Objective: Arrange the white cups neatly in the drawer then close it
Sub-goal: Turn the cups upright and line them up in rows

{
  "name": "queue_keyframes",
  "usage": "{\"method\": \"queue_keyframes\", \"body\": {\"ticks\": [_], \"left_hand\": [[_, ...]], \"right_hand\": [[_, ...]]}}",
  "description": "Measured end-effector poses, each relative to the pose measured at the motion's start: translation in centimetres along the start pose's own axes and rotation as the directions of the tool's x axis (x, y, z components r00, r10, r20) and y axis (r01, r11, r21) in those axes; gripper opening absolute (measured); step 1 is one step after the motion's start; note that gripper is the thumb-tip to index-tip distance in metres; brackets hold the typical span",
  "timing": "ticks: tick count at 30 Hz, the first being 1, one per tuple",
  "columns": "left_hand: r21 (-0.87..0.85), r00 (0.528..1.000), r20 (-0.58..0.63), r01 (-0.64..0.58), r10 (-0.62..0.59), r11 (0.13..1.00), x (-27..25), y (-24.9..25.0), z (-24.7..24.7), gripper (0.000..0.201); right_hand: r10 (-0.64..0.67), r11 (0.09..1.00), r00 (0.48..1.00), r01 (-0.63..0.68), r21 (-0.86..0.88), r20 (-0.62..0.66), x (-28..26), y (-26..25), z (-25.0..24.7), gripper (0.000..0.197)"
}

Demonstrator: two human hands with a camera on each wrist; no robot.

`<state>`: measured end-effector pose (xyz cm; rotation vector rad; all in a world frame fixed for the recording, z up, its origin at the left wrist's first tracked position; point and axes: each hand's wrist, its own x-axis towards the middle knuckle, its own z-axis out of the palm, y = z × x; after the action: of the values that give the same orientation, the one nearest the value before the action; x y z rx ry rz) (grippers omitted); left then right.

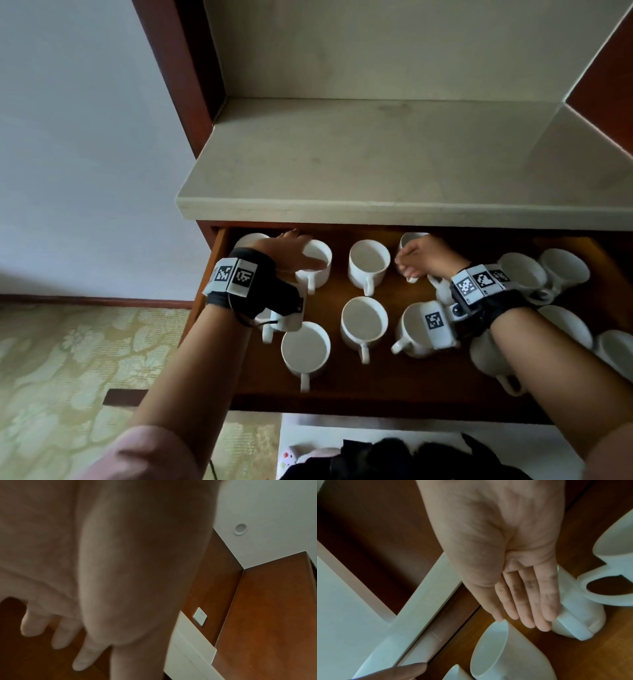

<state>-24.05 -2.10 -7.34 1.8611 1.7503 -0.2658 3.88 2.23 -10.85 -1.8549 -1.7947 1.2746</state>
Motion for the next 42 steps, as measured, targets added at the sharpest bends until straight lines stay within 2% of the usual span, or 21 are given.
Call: {"method": "queue_keyframes", "body": {"ticks": [6,13,20,25,31,36,42], "left_hand": [[0.024,0.997,0.02,0.068,-0.069,0.997,0.3,5.0,1.3,0.084],[-0.001,0.994,-0.018,0.11,-0.11,0.994,2.3,8.0,4.4,0.089],[0.029,0.98,-0.071,0.186,-0.183,0.982,3.4,7.1,5.2,0.089],[0.039,0.981,-0.038,0.19,-0.189,0.981,3.9,6.0,5.0,0.09],[0.023,0.989,-0.06,0.137,-0.135,0.99,4.6,5.5,6.5,0.093],[0.027,0.984,-0.107,0.144,-0.14,0.989,5.1,4.5,7.0,0.095],[0.015,0.982,-0.121,0.148,-0.145,0.989,5.1,3.9,7.2,0.097]], "right_hand": [[-0.036,0.995,0.988,0.049,-0.083,0.15,-1.2,1.8,-1.8,0.023],[-0.048,0.98,0.981,0.083,-0.183,0.189,-2.9,4.2,-3.3,0.021],[-0.082,0.898,0.962,0.184,-0.4,0.26,-3.7,3.7,-3.2,0.026],[-0.031,0.866,0.909,0.232,-0.442,0.416,-4.2,3.5,-3.2,0.038],[0.048,0.723,0.906,0.258,-0.64,0.42,-4.5,3.7,-3.3,0.053],[0.103,0.76,0.884,0.226,-0.609,0.456,-4.1,4.3,-3.2,0.038],[0.012,0.834,0.909,0.22,-0.505,0.416,-3.6,5.1,-3.4,0.026]]}}
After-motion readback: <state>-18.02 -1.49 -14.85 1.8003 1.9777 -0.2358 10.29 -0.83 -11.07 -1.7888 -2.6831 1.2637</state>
